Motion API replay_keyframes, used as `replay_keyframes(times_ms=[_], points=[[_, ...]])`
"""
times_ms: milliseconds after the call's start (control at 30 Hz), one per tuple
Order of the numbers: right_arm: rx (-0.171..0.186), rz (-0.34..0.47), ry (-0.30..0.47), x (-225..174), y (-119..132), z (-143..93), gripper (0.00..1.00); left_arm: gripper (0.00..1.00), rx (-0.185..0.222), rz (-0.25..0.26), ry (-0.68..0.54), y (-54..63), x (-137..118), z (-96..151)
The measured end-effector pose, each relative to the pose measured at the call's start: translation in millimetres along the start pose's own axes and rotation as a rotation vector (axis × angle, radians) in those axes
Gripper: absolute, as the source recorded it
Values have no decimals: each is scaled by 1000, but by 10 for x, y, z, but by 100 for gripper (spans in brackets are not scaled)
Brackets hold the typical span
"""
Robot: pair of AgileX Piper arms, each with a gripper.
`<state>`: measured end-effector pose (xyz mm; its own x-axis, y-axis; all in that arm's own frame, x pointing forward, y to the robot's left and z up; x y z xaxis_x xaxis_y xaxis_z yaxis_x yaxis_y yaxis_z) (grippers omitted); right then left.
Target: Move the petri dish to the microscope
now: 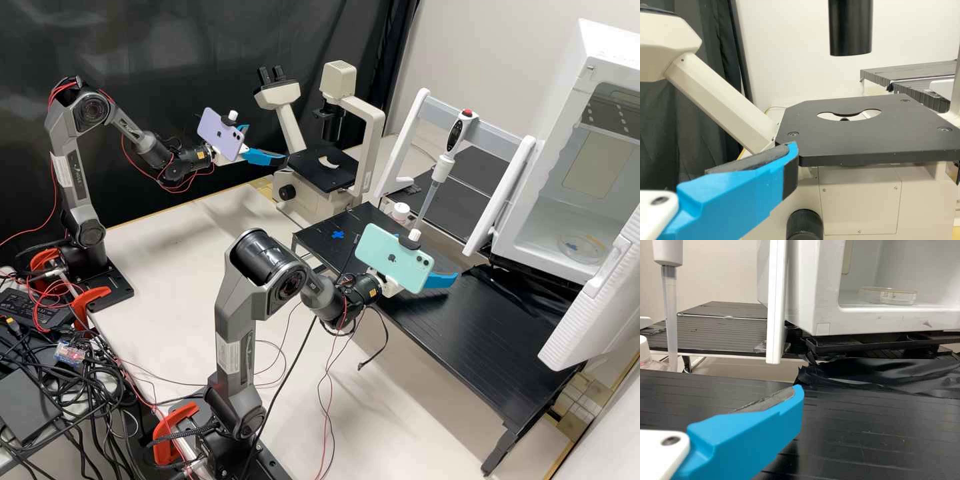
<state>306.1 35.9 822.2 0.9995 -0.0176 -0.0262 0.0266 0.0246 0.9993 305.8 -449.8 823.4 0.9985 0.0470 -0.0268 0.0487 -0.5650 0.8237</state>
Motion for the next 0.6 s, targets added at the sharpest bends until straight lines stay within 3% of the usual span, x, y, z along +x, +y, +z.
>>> replay_keyframes(times_ms=[333, 600], points=[[0, 2, -2, 0, 5, 5, 100, 100, 0, 0, 0, 0, 0, 0], [12, 31, -32, -119, 161, 182, 100, 100, 0, 0, 0, 0, 0, 0]])
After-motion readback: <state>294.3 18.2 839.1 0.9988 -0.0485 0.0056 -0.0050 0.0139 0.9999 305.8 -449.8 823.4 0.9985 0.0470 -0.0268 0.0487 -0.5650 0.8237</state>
